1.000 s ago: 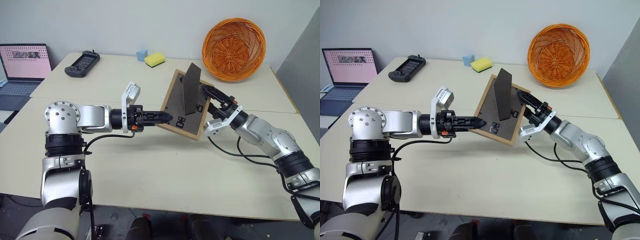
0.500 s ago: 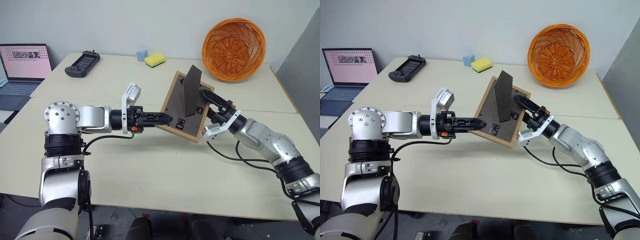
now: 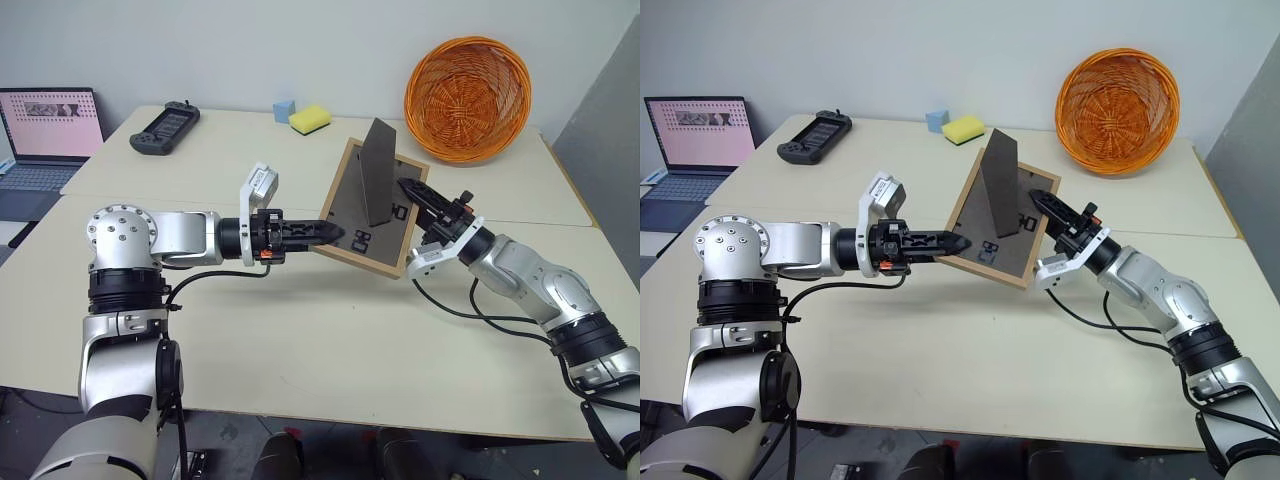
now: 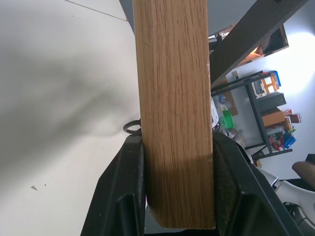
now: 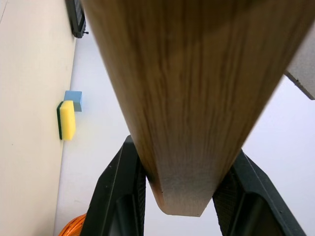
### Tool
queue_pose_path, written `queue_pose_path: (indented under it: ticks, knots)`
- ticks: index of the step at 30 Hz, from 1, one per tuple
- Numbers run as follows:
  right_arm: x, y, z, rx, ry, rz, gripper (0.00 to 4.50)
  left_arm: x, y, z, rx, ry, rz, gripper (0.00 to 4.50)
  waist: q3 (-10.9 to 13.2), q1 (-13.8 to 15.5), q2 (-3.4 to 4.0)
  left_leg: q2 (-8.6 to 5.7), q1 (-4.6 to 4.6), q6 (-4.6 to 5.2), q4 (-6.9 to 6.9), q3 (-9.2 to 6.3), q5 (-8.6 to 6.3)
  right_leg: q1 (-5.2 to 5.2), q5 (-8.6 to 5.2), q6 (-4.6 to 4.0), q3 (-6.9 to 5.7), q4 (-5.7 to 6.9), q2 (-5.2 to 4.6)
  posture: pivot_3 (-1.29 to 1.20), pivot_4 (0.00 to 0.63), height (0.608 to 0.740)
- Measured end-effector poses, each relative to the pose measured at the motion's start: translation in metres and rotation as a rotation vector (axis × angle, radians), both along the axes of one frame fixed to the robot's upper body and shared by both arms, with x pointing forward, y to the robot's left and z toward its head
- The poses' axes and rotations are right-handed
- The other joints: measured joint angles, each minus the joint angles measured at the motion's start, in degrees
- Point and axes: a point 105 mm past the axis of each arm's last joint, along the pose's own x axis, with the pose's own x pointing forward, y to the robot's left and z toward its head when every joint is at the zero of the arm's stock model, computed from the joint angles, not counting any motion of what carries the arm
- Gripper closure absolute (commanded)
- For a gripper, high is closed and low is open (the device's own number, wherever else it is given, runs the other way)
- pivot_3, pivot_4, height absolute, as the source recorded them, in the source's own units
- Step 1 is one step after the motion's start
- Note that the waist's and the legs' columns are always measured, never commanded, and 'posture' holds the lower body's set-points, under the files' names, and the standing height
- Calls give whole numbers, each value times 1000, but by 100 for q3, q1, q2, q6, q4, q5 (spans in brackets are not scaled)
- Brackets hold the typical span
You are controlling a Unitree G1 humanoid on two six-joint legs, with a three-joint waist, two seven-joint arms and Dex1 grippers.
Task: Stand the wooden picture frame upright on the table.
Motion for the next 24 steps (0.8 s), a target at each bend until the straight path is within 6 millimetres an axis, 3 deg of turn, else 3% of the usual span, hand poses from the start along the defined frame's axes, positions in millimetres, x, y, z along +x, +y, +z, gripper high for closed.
queue_pose_path:
  ticks: [9, 11, 18, 24]
  knots:
    - [0, 0, 1, 7, -10, 1, 3137, 0, 0, 1, -5, -1, -1, 3190, 0, 0, 0, 0, 0, 0, 0, 0, 0, 0, 0, 0, 0, 0, 0, 0, 150, 740]
    - [0, 0, 1, 7, -10, 1, 3137, 0, 0, 1, -5, -1, -1, 2499, 0, 0, 0, 0, 0, 0, 0, 0, 0, 0, 0, 0, 0, 1, 0, 0, 150, 740]
    - [0, 3, -3, -1, 10, -1, 3137, -2, -3, 1, 25, -27, -3, 1113, -1, 1, -1, 0, 0, 0, 0, -1, 0, 2, 0, 0, 0, 0, 0, 0, 150, 740]
    - [1, 3, -3, -5, 9, -2, 3137, -3, -4, 0, 43, -35, -12, 1113, 0, -1, -1, 0, 2, 0, 0, -1, 0, 3, 0, 0, -1, 0, 0, 0, 150, 740]
